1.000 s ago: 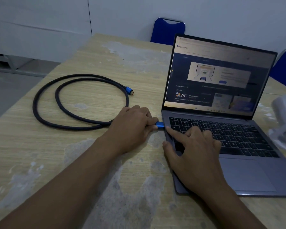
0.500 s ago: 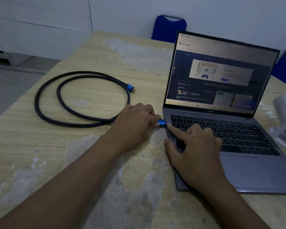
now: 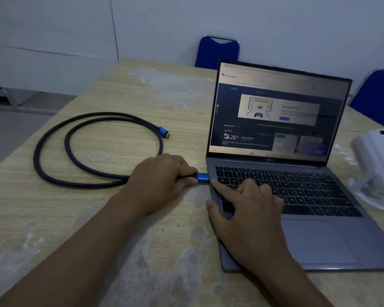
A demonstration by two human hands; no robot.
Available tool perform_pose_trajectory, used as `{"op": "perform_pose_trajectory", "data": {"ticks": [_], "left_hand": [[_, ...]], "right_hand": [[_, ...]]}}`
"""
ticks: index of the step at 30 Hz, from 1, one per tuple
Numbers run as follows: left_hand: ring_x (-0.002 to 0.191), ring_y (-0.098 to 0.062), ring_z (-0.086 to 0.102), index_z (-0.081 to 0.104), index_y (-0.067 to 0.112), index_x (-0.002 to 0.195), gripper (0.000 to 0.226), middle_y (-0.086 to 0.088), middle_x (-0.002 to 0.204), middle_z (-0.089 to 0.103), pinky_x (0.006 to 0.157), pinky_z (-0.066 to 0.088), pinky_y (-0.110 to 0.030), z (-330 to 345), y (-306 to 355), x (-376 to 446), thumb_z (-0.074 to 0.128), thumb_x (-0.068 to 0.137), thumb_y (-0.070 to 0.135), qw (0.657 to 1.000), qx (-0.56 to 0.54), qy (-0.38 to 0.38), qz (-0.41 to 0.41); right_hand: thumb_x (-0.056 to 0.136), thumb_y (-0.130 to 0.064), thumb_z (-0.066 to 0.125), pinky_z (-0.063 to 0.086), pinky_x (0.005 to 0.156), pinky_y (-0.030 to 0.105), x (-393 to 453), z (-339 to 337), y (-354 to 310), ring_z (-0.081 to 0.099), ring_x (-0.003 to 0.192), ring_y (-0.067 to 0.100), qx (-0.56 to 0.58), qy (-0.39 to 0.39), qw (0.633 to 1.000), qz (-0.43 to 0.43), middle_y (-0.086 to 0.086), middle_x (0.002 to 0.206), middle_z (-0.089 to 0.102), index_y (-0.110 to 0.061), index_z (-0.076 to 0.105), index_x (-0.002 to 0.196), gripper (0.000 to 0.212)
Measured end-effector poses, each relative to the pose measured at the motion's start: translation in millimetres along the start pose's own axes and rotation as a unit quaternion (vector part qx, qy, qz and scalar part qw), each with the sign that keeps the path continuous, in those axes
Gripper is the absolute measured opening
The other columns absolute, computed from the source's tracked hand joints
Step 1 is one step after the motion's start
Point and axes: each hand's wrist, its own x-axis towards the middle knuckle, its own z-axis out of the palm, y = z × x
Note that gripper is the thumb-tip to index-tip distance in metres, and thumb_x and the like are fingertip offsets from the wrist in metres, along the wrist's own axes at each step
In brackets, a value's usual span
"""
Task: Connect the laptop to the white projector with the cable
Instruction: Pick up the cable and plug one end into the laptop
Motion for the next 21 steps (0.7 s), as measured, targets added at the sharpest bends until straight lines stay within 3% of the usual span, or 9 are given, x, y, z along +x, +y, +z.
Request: {"op": "perform_pose_trajectory", "data": {"ticks": [11, 21], "left_hand": [[0.071, -0.008, 0.057, 0.077, 0.027, 0.105, 0.023, 0.008, 0.085, 0.065, 0.060, 0.052, -0.039, 2.2, -1.1, 1.1, 0.065, 0.090, 0.039, 0.999, -0.024, -0.013, 0.024], [0.077, -0.010, 0.052, 0.076, 0.019, 0.107, 0.024, 0.004, 0.090, 0.063, 0.065, 0.049, -0.036, 5.7, 3.8, 1.5, 0.063, 0.092, 0.033, 1.000, -0.019, -0.007, 0.020]], "right_hand": [[0.089, -0.060, 0.040, 0.022, 0.075, 0.034, -0.8, 1.2, -1.2, 0.032, 0.085, 0.014, 0.015, 0.005, 1.000, 0.003, -0.011, 0.084, 0.035, -0.047, 0.051, 0.137, 0.051], [0.089, -0.057, 0.042, 0.017, 0.073, 0.033, -0.5, 3.4, -2.1, 0.028, 0.082, 0.013, 0.009, 0.012, 1.000, -0.001, -0.012, 0.082, 0.034, -0.047, 0.052, 0.136, 0.049]]}}
